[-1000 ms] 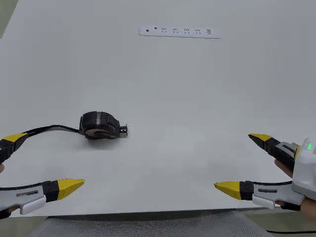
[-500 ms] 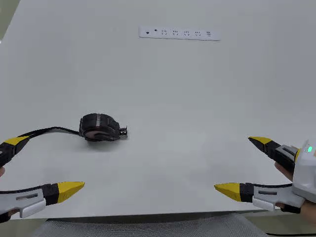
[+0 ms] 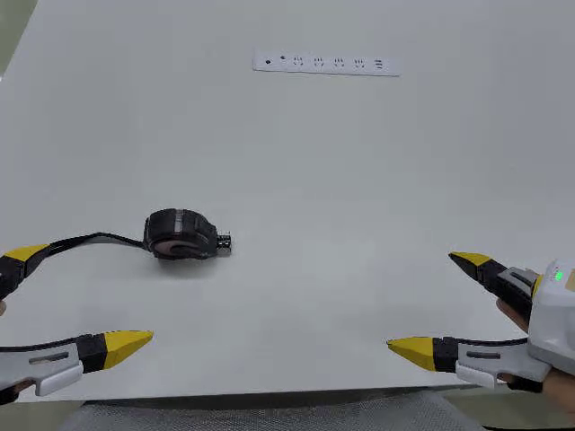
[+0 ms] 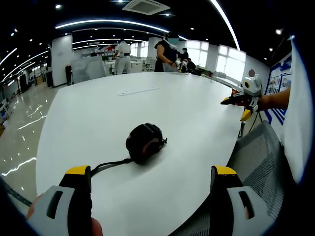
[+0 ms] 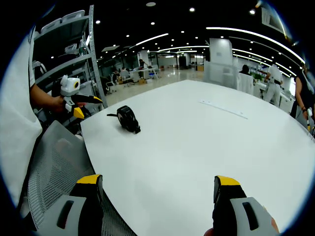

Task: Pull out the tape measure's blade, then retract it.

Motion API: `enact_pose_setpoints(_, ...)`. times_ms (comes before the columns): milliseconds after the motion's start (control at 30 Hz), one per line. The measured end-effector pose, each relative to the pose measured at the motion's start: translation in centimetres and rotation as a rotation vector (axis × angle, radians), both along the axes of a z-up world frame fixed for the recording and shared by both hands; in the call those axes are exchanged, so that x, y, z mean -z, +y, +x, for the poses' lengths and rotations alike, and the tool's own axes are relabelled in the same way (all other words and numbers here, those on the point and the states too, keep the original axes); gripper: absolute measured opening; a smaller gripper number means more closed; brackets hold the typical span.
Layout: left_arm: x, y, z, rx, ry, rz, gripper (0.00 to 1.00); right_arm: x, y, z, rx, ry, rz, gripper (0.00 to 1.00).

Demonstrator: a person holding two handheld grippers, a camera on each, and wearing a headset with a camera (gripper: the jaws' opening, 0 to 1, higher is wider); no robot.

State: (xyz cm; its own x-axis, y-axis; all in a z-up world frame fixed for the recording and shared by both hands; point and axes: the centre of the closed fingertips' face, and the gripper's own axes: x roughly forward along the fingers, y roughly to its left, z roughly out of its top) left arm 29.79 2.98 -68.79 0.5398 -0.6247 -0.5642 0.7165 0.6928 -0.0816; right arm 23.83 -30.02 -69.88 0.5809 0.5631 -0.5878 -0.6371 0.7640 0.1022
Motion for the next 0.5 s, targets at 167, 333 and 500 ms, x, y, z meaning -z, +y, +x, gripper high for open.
enact_pose_setpoints(167, 0.08, 0.14, 0.03, -0.005, 0.001, 0.004, 0.99, 0.03, -0.37, 0.03, 0.004, 0.000, 0.000, 0.94)
enact_pose_setpoints(333, 0.02, 0.13, 0.12, -0.012, 0.001, -0.003, 0.99, 0.21, -0.50, -0.01, 0.002, 0.001, -0.005, 0.94)
enact_pose_setpoints(500, 0.24, -0.13, -0.27, -0.001, 0.025, -0.016, 0.98, 0.30, -0.54, -0.01, 0.001, 0.002, -0.003, 0.94)
